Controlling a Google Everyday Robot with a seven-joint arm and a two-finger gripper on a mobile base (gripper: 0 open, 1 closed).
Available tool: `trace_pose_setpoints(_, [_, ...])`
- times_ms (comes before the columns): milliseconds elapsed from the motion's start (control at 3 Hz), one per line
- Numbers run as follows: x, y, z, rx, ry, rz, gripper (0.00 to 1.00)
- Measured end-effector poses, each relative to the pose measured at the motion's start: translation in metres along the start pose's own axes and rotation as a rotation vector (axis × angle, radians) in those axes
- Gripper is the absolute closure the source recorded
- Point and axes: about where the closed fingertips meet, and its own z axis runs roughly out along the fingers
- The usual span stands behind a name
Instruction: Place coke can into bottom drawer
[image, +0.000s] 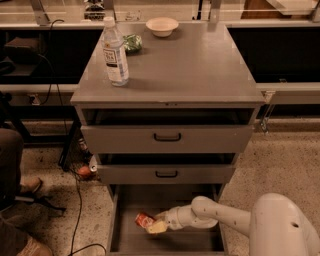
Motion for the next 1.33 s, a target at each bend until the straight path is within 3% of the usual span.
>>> trace_pose_setpoints(667, [-0.036,-0.006,0.048,0.010,-0.044,-0.068,0.97])
trace_pose_setpoints(1333, [-0.045,-0.010,0.063,0.025,-0.055,-0.082,0.52])
